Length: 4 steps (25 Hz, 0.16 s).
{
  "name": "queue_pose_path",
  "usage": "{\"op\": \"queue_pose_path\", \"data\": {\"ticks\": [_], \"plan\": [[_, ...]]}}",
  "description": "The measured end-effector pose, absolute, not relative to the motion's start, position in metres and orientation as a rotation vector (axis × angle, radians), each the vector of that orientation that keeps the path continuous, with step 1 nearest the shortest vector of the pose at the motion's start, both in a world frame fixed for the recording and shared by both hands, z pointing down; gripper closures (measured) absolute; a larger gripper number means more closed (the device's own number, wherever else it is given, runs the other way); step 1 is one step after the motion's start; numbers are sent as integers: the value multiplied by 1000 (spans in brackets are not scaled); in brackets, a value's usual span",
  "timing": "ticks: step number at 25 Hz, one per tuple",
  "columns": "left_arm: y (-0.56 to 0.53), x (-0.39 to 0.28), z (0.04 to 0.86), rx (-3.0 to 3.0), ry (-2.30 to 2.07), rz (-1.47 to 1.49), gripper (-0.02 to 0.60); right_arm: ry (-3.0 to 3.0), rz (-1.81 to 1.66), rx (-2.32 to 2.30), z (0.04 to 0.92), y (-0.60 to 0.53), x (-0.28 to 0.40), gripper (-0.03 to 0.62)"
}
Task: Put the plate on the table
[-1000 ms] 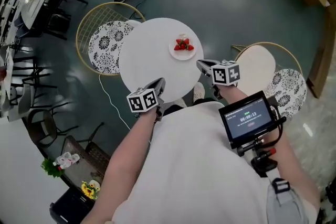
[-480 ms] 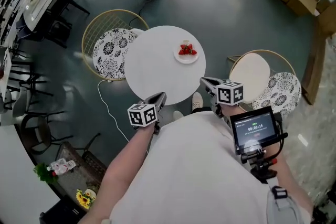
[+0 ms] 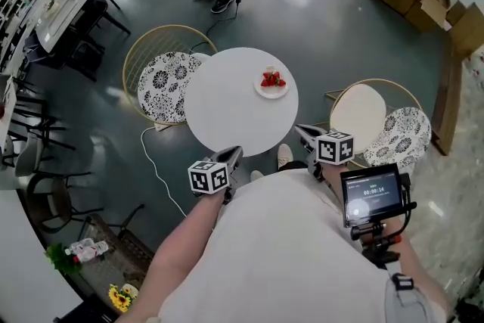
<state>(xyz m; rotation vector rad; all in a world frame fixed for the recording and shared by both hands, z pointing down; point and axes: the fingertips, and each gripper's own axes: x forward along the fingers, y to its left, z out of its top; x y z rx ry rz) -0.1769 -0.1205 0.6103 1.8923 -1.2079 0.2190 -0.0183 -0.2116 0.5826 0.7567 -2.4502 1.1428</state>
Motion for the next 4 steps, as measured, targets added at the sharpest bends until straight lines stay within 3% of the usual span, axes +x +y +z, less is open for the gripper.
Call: {"op": "queue_pose_path", "data": {"ticks": [4], "plan": [[-100, -184, 606, 1904, -1199, 201, 577, -2449, 1112, 763, 577, -193, -28, 591]]}}
